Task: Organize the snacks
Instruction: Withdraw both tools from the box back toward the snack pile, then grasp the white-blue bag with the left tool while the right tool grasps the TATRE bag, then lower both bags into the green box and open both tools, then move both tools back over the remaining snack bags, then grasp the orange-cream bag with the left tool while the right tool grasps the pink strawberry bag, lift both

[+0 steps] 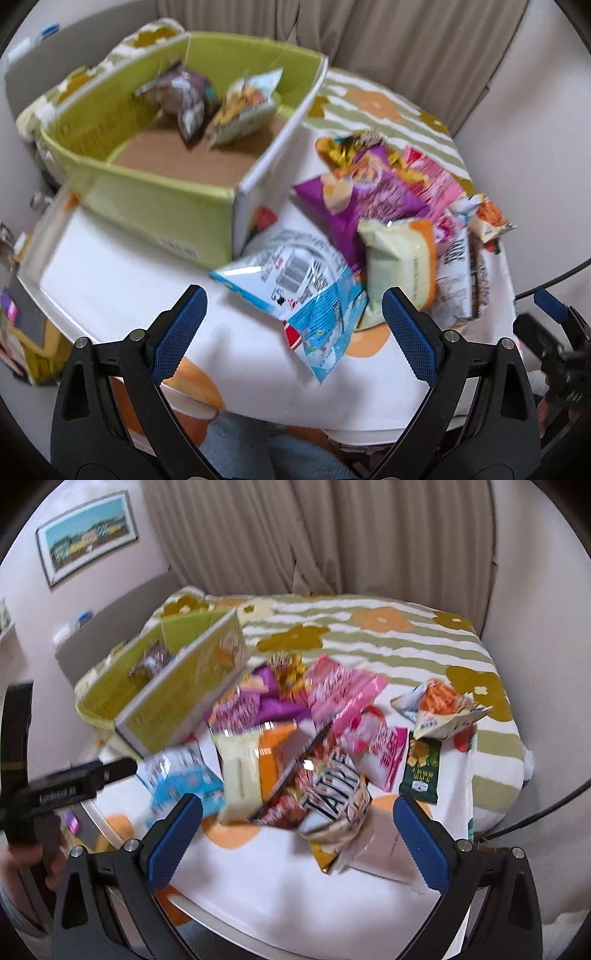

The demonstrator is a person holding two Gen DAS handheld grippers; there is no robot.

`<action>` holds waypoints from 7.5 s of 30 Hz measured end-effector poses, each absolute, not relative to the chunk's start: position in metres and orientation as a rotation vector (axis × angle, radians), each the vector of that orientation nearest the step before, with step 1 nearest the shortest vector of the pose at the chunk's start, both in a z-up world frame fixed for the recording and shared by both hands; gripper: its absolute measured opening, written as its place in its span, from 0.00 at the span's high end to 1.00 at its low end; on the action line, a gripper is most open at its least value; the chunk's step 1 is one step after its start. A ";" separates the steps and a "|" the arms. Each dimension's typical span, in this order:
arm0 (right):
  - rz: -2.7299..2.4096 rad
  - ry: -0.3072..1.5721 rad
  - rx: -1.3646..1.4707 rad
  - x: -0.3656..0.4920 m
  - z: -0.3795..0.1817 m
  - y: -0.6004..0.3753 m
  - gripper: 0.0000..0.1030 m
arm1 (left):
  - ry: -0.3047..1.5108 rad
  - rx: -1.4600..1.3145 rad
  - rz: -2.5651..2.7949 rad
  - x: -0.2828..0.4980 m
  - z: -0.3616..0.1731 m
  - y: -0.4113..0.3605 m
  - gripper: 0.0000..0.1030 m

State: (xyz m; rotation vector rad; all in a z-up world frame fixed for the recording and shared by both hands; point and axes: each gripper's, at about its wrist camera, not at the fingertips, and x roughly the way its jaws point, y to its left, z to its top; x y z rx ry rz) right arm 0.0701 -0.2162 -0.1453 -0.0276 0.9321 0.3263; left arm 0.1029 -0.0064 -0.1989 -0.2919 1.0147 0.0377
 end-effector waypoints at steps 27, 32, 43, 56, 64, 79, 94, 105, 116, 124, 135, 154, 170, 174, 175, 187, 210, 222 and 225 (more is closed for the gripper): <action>0.480 0.975 -0.376 0.105 -0.230 -0.207 0.00 | 1.057 -0.418 -0.031 0.135 -0.268 -0.015 0.46; 0.501 0.963 -0.385 0.110 -0.233 -0.202 0.00 | 1.059 -0.379 -0.046 0.127 -0.265 -0.016 0.48; 0.499 0.969 -0.433 0.111 -0.241 -0.198 0.19 | 1.052 -0.274 -0.080 0.108 -0.249 -0.018 0.48; 0.464 0.954 -0.343 0.105 -0.219 -0.210 0.39 | 1.010 -0.175 -0.131 0.094 -0.218 -0.025 0.48; 0.454 0.901 -0.270 0.089 -0.174 -0.207 0.39 | 0.936 -0.142 -0.187 0.077 -0.173 -0.033 0.48; 0.456 0.783 -0.175 0.101 -0.066 -0.142 0.39 | 0.780 -0.159 -0.172 0.109 -0.074 0.043 0.48; 0.481 0.783 -0.075 0.171 -0.057 0.008 0.39 | 0.910 -0.069 -0.170 0.211 -0.093 0.176 0.48; 0.367 0.920 -0.052 0.196 -0.090 0.058 0.39 | 1.018 0.004 -0.238 0.238 -0.139 0.206 0.05; 0.324 1.025 -0.030 0.200 -0.109 0.064 0.39 | 1.006 -0.030 -0.261 0.217 -0.138 0.226 0.05; 0.355 1.055 0.063 0.201 -0.122 0.067 0.35 | 1.006 -0.017 -0.235 0.211 -0.127 0.225 0.05; 0.359 0.989 0.119 0.194 -0.110 0.048 0.00 | 0.979 -0.042 -0.222 0.207 -0.117 0.223 0.05; 0.324 0.899 0.082 0.148 -0.071 0.049 0.00 | 0.869 -0.070 -0.236 0.172 -0.078 0.227 0.05; 0.191 0.749 0.063 0.107 -0.029 -0.042 0.00 | 0.814 -0.063 -0.313 0.146 -0.053 0.134 0.05; 0.163 0.722 0.042 0.105 -0.025 -0.085 0.00 | 0.813 -0.091 -0.310 0.142 -0.051 0.092 0.05; 0.164 0.724 0.041 0.105 -0.025 -0.098 0.00 | 0.814 -0.093 -0.309 0.141 -0.052 0.080 0.05; 0.190 0.800 0.035 0.127 -0.073 -0.213 0.00 | 0.910 -0.168 -0.204 0.136 -0.115 -0.045 0.05; 0.146 0.997 0.197 0.178 -0.209 -0.265 0.01 | 1.077 -0.264 -0.056 0.167 -0.256 -0.119 0.05; 0.074 1.069 0.312 0.206 -0.237 -0.268 0.01 | 1.134 -0.236 -0.101 0.174 -0.269 -0.125 0.39; 0.065 1.080 0.309 0.210 -0.242 -0.263 0.08 | 1.138 -0.231 -0.115 0.172 -0.268 -0.123 0.40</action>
